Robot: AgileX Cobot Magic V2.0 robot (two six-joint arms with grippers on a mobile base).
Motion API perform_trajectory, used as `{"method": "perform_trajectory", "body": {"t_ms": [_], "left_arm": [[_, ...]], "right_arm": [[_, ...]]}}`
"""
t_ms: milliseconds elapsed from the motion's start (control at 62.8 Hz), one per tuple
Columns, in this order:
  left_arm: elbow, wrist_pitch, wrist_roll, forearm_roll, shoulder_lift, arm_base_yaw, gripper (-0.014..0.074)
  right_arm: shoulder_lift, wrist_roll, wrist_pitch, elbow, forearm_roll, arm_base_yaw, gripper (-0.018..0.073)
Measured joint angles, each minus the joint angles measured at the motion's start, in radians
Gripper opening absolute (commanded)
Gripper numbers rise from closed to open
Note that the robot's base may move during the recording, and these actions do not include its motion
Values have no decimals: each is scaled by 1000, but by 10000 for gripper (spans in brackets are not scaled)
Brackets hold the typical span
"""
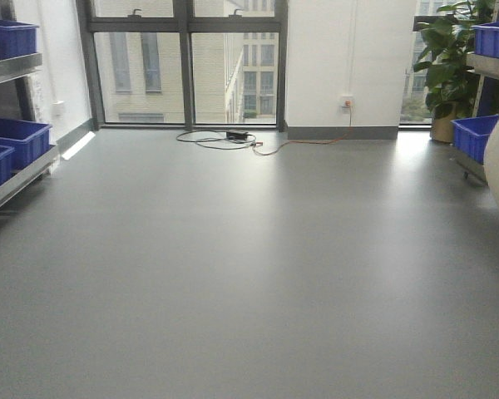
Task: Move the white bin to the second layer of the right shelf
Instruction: 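Drive along the aisle toward the shelf with blue crates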
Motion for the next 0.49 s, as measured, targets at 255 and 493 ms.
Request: {"method": "perform_trajectory", "body": {"t_ms": [255,493], "left_arm": [[0,0,0,0,0,0,85],[0,0,0,0,0,0,85]], "right_arm": [[0,0,0,0,0,0,55],[0,0,0,0,0,0,55]]}}
